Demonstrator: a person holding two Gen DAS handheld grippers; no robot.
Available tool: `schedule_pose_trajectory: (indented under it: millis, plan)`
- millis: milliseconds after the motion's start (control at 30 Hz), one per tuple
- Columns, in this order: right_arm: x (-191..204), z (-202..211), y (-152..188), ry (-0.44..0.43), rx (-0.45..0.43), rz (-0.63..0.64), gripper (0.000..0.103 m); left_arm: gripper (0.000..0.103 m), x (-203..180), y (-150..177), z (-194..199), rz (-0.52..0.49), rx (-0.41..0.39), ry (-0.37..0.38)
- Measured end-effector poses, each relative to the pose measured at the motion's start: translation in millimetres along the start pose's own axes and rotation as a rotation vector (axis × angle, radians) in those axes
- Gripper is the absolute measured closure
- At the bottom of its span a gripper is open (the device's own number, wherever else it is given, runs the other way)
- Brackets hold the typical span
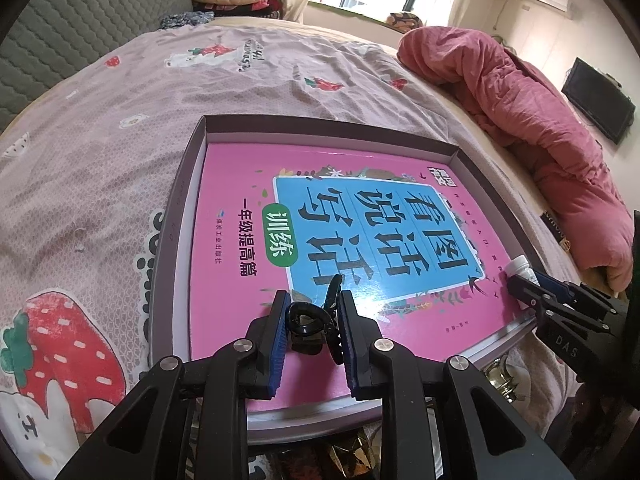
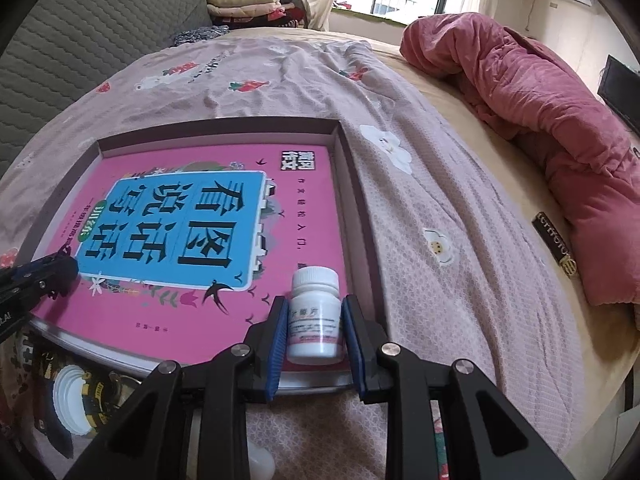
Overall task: Organize rigid objects
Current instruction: 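Lower the pill bottle into the tray with the right gripper and release it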
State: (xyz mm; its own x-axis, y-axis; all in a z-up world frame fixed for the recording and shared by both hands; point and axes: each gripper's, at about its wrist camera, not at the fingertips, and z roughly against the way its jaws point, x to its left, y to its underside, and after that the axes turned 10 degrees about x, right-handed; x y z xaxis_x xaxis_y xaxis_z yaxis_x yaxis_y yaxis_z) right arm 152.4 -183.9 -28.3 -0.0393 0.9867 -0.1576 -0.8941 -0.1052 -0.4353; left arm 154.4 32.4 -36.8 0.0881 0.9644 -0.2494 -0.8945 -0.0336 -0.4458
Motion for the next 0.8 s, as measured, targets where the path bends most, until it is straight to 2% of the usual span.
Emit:
schedule_pose_trajectory:
  millis: [100, 333, 400, 500, 633, 700, 800]
  plan:
    - [-4, 2, 2, -0.027, -0.005, -0.018, 0.075, 0.079, 1, 0, 0, -0.004, 0.000, 0.003]
    - [-5, 12, 8, -0.021, -0.029, -0.014, 0.075, 0.079, 2, 0, 2, 0.002, 0.000, 0.019]
    - [-9, 17, 11, -0.016, -0.048, -0.029, 0.066, 0.079, 3, 0, 2, 0.000, 0.002, 0.019]
    - [-13, 23, 15, -0.048, -0.059, -0.045, 0.065, 0.079, 3, 0, 4, 0.001, -0.001, 0.015]
    - [-11, 32, 18, -0.037, -0.086, -0.026, 0.064, 0.079, 3, 1, 7, -0.007, -0.006, 0.005]
    - [-10, 36, 20, -0.030, -0.094, -0.018, 0.057, 0.079, 2, 2, 8, -0.016, -0.007, -0.003]
    - [-12, 42, 21, -0.039, -0.114, -0.021, 0.055, 0.079, 2, 4, 10, -0.028, -0.013, -0.011]
